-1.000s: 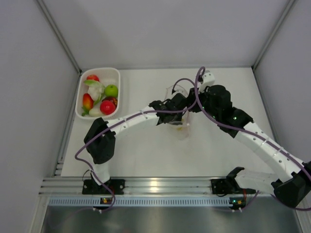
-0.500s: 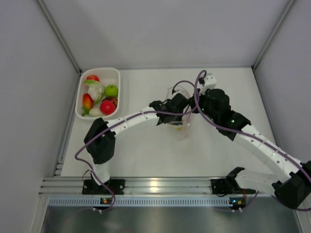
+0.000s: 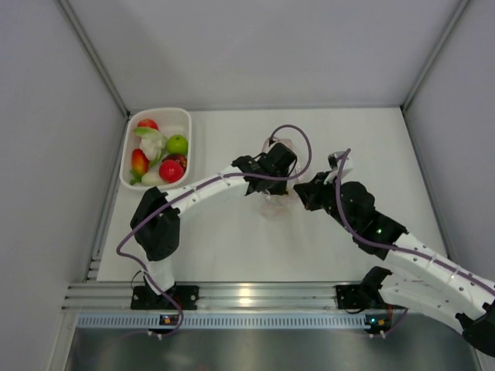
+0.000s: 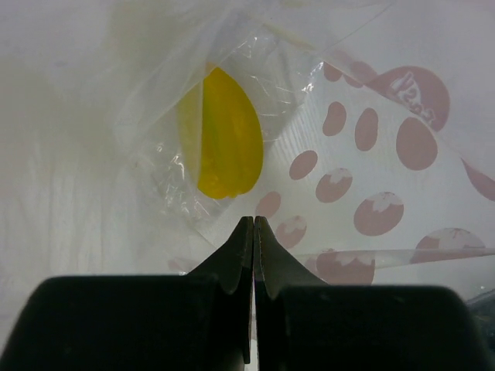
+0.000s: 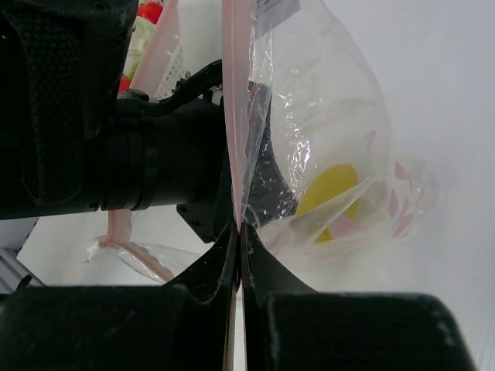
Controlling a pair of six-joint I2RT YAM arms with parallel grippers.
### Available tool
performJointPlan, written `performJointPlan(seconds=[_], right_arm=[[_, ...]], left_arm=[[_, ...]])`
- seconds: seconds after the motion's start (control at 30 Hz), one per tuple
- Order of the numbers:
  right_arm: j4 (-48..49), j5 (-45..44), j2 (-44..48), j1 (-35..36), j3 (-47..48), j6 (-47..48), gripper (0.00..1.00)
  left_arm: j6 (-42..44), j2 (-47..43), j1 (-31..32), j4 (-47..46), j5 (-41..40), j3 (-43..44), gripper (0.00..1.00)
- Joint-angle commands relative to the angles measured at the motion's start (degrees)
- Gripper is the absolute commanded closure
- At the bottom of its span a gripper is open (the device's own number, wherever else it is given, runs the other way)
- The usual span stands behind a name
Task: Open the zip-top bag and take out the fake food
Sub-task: Pick up the fake fruit from the zipper food storage bag.
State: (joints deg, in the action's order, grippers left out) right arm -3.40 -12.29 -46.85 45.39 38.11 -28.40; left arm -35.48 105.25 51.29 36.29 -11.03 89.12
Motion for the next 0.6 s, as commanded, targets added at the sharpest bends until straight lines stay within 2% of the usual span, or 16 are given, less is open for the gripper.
performJointPlan(seconds=[0.0, 0.03, 0.07, 0.17, 0.2, 0.3, 0.37, 0.57], right_arm=[[-0.11, -1.24, 1.15, 1.2, 1.44, -1.83, 1.0], [-0.55, -1.68, 0.89, 1.2, 2.4, -1.57, 1.0], [-0.9, -1.68, 0.97, 1.2, 2.93, -1.39, 1.0], [-1.96, -0.1, 1.15, 1.2, 3.9, -1.56, 1.0], [-1.96, 0.77, 1.76, 1.28, 3.9, -2.09, 1.0], [-2.84, 0.87, 2.55, 1.11, 3.99, -2.88, 1.0], [-4.07, 0.61, 2.73, 1.02, 4.08, -3.32, 1.0], [-4.95, 3.24, 5.01, 0.84, 1.62, -5.26, 1.0]], left_arm=[[-0.64, -1.02, -1.19, -2.1, 1.79, 3.6, 1.0], [-0.38, -0.84, -1.02, -2.1, 1.8, 3.6, 0.99], [-0.03, -0.58, -0.93, -2.1, 2.06, 3.6, 0.9], [1.64, 0.21, -0.4, -2.28, 1.37, 4.22, 0.81], [2.78, 0.39, 0.21, -2.28, 0.92, 4.91, 0.74], [4.45, 2.58, 1.18, -2.37, -0.13, 6.76, 0.63], [4.37, 4.42, 1.45, -2.37, -1.36, 8.34, 0.59], [3.05, 8.56, 1.62, -4.29, -4.09, 10.02, 0.59]])
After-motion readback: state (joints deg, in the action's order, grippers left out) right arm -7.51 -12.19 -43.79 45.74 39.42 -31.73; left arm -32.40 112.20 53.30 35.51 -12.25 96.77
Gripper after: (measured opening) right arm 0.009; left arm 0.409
